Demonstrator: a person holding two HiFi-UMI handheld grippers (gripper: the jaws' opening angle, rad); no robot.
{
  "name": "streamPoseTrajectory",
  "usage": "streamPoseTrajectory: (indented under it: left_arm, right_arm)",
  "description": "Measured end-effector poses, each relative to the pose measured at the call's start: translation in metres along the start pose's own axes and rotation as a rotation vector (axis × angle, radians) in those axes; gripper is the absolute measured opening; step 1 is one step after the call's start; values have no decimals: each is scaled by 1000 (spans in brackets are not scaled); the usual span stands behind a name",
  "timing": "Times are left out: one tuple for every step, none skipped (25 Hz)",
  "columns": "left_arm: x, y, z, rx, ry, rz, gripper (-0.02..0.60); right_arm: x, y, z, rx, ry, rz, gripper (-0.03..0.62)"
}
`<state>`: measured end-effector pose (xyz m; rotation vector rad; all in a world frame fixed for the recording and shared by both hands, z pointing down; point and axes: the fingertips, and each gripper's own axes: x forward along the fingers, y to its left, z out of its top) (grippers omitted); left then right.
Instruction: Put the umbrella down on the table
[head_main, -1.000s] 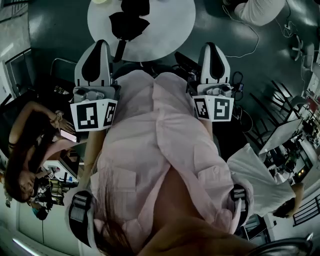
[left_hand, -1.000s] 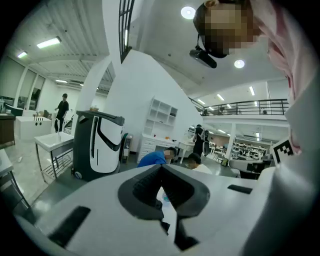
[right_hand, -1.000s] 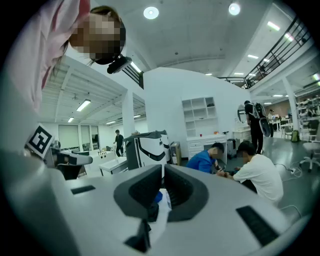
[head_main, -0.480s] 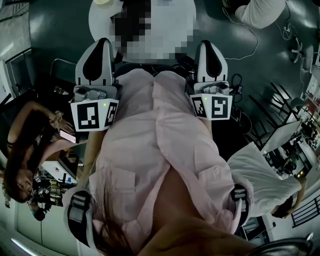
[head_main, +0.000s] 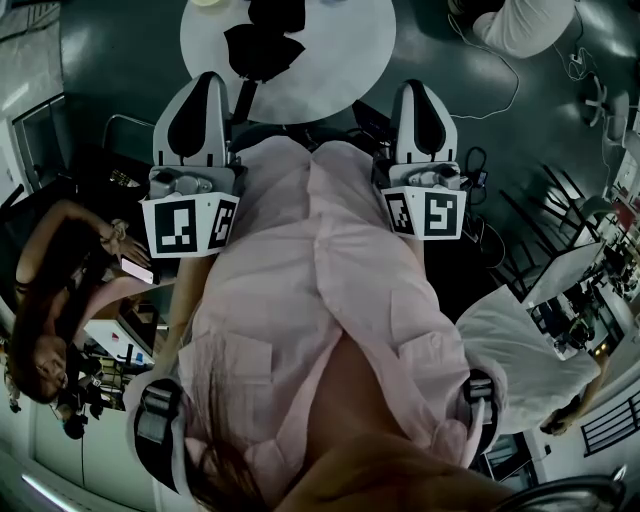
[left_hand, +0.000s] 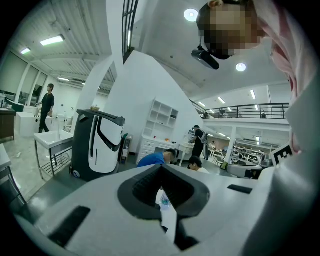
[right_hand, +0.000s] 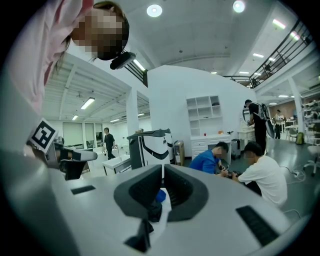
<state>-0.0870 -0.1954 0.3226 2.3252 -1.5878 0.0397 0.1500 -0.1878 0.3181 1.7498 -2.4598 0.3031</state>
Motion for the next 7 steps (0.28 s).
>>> streamPoseTrajectory:
  left_arm:
    - [0, 0, 0, -2, 1, 1, 20]
    - [-1, 1, 0, -3, 2, 2, 20]
    - [-1, 1, 0, -4, 2, 3, 20]
    - [-1, 1, 0, -4, 2, 4, 20]
    - [-2, 1, 0, -5, 3, 5, 20]
    - [-2, 1, 0, -5, 3, 6, 20]
    - [-3, 1, 0, -5, 3, 8, 20]
  right_arm:
    - [0, 0, 0, 0, 1, 0, 34]
    - [0, 0, 0, 0, 1, 1, 34]
    - [0, 1, 0, 0, 2, 2, 34]
    - [0, 1, 1, 0, 2, 3, 34]
    - [-1, 1, 1, 0, 2, 4, 34]
    - [-1, 2, 1, 0, 2, 4, 34]
    - [-1, 2, 1, 0, 3, 5, 34]
